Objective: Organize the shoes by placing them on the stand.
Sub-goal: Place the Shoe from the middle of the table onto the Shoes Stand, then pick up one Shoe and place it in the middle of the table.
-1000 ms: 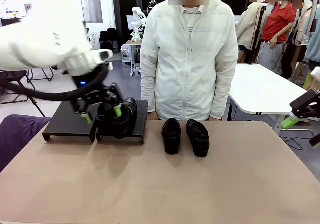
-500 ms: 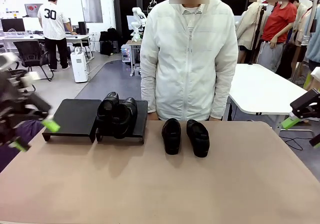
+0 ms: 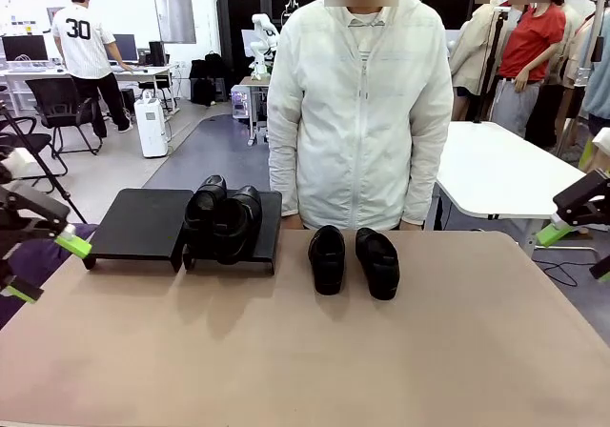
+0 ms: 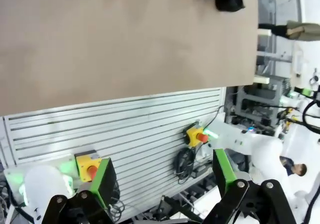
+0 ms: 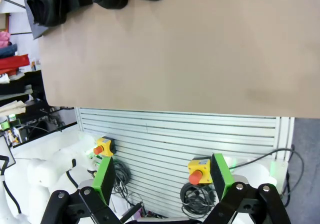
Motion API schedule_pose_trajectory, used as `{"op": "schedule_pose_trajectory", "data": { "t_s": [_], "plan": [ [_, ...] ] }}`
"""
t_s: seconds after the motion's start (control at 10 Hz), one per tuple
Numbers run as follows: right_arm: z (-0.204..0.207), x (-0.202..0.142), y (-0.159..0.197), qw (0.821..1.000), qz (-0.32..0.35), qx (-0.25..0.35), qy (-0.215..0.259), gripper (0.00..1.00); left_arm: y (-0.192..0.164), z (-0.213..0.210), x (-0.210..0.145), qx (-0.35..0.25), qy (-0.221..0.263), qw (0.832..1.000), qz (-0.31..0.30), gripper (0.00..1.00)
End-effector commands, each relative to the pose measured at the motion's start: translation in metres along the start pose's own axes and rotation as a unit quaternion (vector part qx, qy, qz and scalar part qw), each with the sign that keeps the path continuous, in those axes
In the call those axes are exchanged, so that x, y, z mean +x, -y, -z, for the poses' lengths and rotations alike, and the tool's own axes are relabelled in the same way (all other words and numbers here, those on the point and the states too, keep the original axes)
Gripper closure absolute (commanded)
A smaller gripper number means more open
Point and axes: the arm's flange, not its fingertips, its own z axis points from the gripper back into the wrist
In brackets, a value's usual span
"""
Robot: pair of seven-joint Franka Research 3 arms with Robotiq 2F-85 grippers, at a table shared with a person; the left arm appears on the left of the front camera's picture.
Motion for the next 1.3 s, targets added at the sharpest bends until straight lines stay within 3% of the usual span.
{"op": "schedule_pose_trajectory", "data": {
  "t_s": [0.0,1.0,1.1,1.2],
  "plan": [
    [-0.002,-0.001,-0.003,1.000,0.008,0.006,0.000,0.00,0.002,-0.007,0.004,-0.001,-0.001,1.000,0.001,0.00],
    [0.000,0.000,0.000,1.000,0.000,0.000,0.000,0.00,0.002,-0.007,0.004,-0.001,-0.001,1.000,0.001,0.00],
    [0.007,0.016,-0.027,0.999,-0.011,-0.039,0.002,0.00,0.002,-0.007,0.004,-0.001,-0.001,1.000,0.001,0.00],
    [0.027,0.056,-0.069,0.995,-0.013,-0.097,-0.019,0.00,0.002,-0.007,0.004,-0.001,-0.001,1.000,0.001,0.00]
  ]
}}
